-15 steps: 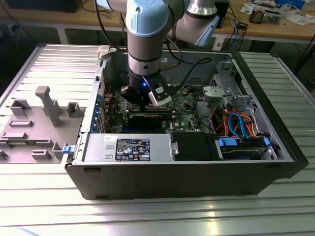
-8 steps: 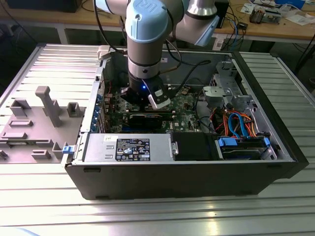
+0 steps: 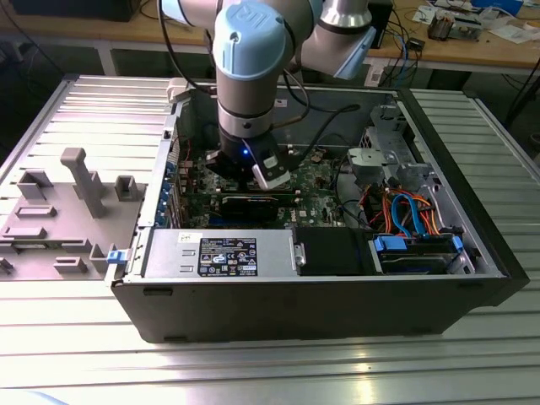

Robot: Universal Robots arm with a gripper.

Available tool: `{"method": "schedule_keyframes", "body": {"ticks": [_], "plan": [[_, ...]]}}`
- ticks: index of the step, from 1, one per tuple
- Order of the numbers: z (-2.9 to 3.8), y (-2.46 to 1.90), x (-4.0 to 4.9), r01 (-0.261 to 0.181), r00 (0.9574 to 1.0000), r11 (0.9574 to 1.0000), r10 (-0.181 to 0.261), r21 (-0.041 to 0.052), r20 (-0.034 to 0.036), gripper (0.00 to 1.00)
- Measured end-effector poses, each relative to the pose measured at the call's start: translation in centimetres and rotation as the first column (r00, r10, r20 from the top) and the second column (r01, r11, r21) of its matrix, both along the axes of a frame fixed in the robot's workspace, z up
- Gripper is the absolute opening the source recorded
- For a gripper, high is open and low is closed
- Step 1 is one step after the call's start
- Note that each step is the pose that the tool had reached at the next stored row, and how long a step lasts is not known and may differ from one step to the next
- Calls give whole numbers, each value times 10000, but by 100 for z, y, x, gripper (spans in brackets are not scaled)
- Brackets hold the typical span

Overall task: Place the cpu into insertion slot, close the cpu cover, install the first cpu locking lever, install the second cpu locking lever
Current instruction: 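Install the second cpu locking lever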

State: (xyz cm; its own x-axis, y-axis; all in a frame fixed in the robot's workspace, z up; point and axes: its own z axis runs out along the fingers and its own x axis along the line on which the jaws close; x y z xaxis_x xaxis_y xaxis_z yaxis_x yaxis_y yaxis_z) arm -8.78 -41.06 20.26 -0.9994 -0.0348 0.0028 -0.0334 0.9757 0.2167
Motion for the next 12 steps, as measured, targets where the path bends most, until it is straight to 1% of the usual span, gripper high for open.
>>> {"method": "schedule_keyframes", "body": {"ticks": [3, 4, 6, 7, 8, 9, 12], "plan": [[-16, 1, -6, 1, 10000, 10000, -1, 68, 2, 11], [-29, 6, -9, 0, 10000, 9999, 0, 149, 2, 11], [-45, 8, -10, 4, 10000, 9998, -4, 209, 11, 11], [-44, 11, -12, 2, 10000, 9997, -2, 251, 4, 11], [-44, 12, -13, 2, 10000, 9997, -2, 251, 3, 11], [-33, 13, -14, 2, 10000, 9997, -2, 230, 3, 11], [10, 15, -17, 2, 10000, 9998, -2, 221, 3, 11]]}}
